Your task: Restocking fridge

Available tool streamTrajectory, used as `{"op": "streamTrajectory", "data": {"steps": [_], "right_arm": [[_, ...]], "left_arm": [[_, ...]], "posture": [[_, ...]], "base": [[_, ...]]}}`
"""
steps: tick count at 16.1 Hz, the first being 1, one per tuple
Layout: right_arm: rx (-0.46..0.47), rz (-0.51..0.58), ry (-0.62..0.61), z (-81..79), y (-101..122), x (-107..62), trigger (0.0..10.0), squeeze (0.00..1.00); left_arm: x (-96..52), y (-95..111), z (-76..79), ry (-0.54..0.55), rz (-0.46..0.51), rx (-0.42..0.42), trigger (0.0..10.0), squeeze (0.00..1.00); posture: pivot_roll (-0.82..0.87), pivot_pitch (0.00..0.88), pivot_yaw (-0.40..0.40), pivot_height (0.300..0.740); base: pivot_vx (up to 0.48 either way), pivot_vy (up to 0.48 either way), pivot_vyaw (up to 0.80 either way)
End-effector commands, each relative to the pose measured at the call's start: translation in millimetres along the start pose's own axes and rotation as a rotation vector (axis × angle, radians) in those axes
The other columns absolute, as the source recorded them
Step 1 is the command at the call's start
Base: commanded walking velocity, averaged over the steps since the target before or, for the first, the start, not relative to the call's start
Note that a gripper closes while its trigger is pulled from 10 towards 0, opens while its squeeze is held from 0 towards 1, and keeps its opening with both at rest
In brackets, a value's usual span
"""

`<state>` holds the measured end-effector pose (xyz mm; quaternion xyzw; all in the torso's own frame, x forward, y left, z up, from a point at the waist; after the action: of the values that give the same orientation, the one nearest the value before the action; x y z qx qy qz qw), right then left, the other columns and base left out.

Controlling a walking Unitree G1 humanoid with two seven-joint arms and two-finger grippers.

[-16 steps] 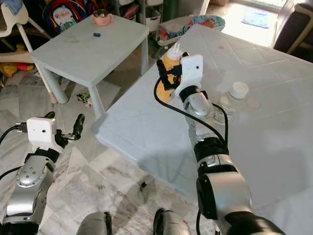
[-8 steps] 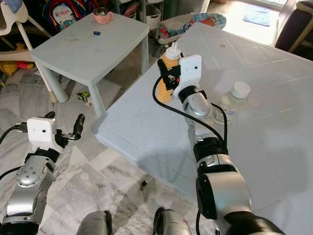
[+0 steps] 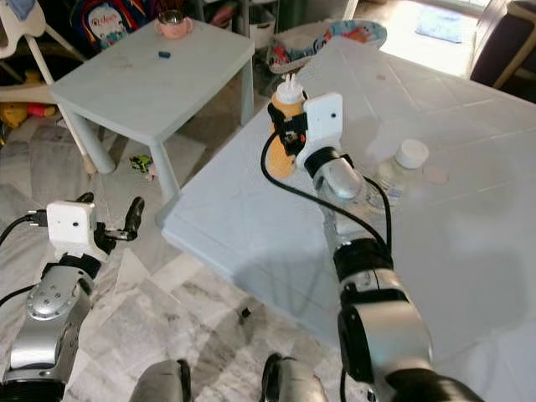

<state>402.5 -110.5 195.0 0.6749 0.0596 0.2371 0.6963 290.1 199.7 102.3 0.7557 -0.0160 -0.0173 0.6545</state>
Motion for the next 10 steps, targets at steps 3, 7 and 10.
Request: {"op": "streamTrajectory", "data": {"steps": [3,7,10], "right_arm": [[0.049,-0.051,0.028,-7.7,-10.0,-13.3,10.0,0.0],[0.059,-0.05,0.112,-29.1,-12.3,-42.4,10.0,0.0],[0.199,-0.048,0.009,-32.9,-11.7,-49.4,10.0,0.0]], "left_arm": [[0.7,-7.9,-0.9,0.011,-0.038,0.003,10.0,0.0],[1.2,-12.5,1.0,0.011,-0.051,0.003,10.0,0.0],[3.1,-9.3,-1.0,0.05,-0.031,-0.011,10.0,0.0]], "posture": [[0.07,0.133,-0.038,0.74],[0.05,0.093,-0.046,0.74],[0.07,0.085,-0.071,0.74]], "base": [[0.0,0.0,0.0],[0.0,0.0,0.0],[0.0,0.0,0.0]]}}
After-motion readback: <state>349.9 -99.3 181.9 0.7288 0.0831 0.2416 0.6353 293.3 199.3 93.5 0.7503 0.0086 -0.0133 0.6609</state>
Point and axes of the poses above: a point about 5 cm out from each wrist's last joint towards the gripper, its own x axis pointing out of the wrist towards the gripper, its own y axis along the axis of the wrist's last joint, z = x × y, the point moved 3 cm from there along x, pointing out of the wrist towards the gripper, and after that the axes turned 2 degrees about x, right-handed, at the moved point
